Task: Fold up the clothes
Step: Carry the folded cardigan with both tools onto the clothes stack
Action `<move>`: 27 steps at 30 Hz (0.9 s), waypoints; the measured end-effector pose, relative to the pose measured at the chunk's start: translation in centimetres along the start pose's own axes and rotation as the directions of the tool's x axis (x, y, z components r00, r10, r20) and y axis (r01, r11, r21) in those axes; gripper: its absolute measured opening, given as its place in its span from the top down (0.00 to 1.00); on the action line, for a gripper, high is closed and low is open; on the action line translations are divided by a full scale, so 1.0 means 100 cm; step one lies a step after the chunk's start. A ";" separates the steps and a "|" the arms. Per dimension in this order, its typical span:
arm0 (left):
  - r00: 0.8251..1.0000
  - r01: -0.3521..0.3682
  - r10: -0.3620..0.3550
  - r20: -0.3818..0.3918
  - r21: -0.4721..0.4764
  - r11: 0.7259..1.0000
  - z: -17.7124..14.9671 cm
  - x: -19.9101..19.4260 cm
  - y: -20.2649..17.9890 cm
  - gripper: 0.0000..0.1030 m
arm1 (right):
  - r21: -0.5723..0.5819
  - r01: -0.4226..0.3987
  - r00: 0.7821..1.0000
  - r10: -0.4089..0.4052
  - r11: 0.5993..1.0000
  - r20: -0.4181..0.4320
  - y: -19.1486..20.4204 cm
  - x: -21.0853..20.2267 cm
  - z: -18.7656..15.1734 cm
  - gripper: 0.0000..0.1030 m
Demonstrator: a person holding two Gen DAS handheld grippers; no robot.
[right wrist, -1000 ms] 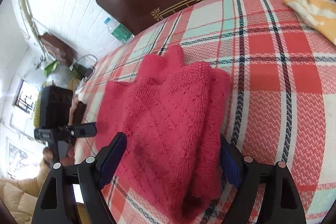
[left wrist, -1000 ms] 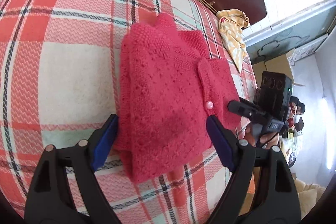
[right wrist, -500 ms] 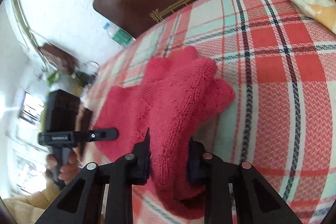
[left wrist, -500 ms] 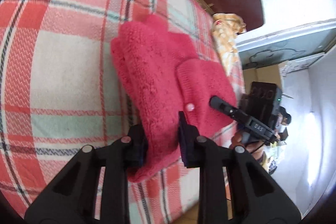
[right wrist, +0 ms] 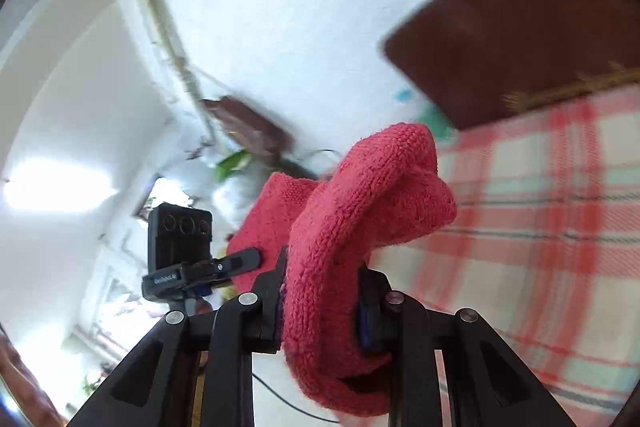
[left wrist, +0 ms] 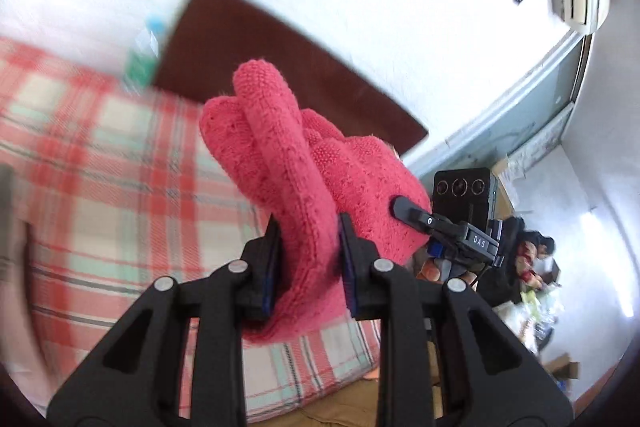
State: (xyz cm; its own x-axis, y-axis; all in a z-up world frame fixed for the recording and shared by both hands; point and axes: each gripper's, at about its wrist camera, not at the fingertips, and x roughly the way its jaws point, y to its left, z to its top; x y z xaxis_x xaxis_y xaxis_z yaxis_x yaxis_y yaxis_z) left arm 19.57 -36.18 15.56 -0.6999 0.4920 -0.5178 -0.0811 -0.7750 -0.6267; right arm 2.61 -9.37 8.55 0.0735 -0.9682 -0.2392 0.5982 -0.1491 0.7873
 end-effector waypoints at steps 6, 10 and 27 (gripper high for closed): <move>0.947 -0.209 0.222 0.234 -0.080 0.975 0.042 -0.147 0.040 0.74 | -0.024 -0.228 0.973 0.226 0.973 -0.051 0.087 0.121 0.033 0.75; 0.852 -0.348 0.395 0.344 -0.192 0.918 0.057 -0.232 0.083 0.74 | 0.019 -0.323 0.938 0.323 0.946 -0.125 0.132 0.213 0.031 0.75; 0.746 -0.547 0.638 0.190 -0.371 0.750 0.009 -0.205 0.226 0.74 | 0.078 -0.140 0.934 0.158 0.987 -0.320 0.094 0.364 -0.070 0.65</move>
State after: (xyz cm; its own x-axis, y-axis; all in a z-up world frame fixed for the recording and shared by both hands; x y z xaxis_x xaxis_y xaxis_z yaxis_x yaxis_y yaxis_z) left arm 31.40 -64.15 12.55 -0.7087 -0.2024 -0.6758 0.5851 -0.7039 -0.4027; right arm 16.49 -44.61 3.27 0.4185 -0.8636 -0.2810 0.5178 -0.0273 0.8551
